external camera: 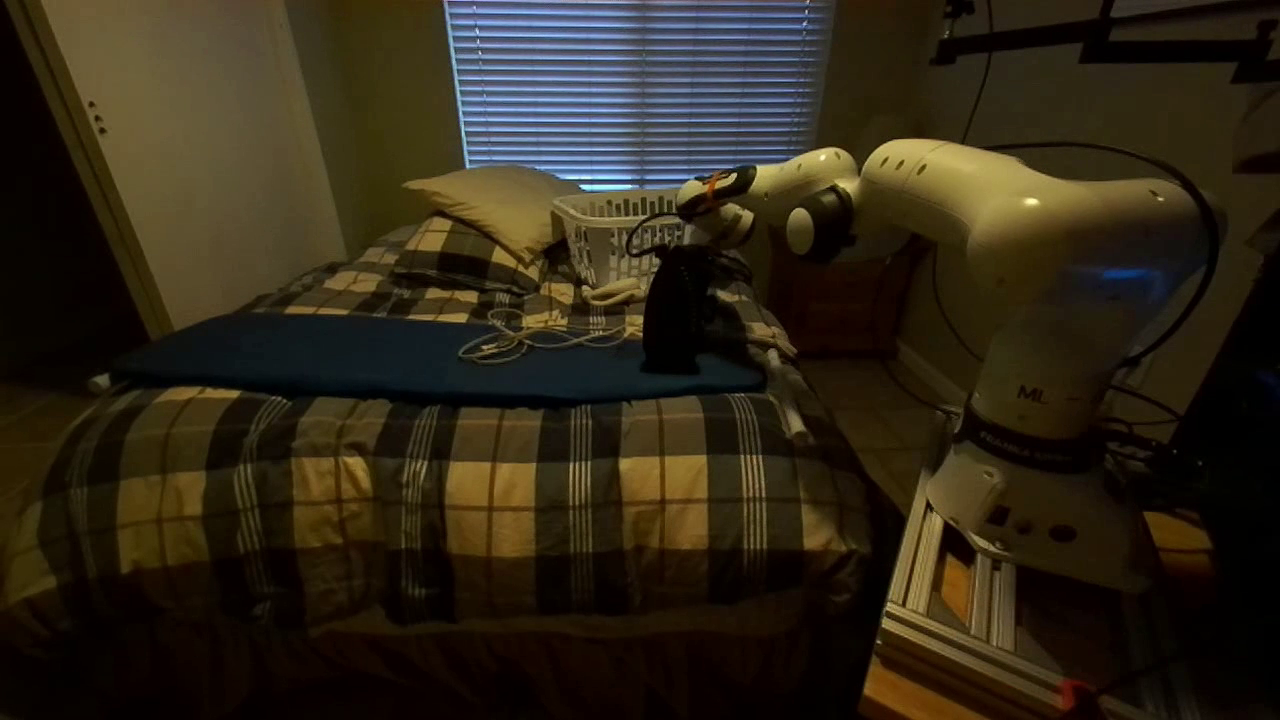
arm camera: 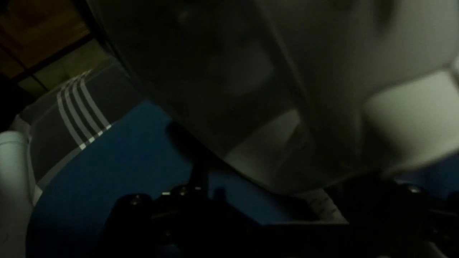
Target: Put the iron in an upright position
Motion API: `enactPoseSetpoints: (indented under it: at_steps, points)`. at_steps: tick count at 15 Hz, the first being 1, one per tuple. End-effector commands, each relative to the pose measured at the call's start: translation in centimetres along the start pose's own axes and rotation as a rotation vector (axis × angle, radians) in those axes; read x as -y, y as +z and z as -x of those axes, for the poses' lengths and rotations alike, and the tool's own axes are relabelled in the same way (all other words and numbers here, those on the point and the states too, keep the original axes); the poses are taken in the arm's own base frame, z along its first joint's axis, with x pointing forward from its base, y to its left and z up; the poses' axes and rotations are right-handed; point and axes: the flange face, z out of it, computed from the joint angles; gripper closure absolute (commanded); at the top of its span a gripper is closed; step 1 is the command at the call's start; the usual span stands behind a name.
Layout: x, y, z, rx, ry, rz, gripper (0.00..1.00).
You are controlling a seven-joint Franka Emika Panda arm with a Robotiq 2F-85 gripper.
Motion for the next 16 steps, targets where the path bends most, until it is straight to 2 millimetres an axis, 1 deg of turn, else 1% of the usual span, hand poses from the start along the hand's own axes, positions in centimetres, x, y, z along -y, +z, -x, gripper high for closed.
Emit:
enactPoseSetpoints:
  at_steps: [1,4,9,11,13,16]
  points:
    - [0.2,-2.4,1.7,-0.122,-0.147,0.033,0.0]
    - [0.2,-4.8,3.0,-0.214,-0.273,0.066,0.0]
    - [-0.1,-9.7,6.3,-0.365,-0.47,0.12,0.0]
    - [0.0,-11.8,8.1,-0.426,-0.549,0.121,0.0]
    - [0.3,-13.7,10.3,-0.484,-0.63,0.126,0.0]
    - [1.1,-15.9,14.0,-0.572,-0.75,0.123,0.0]
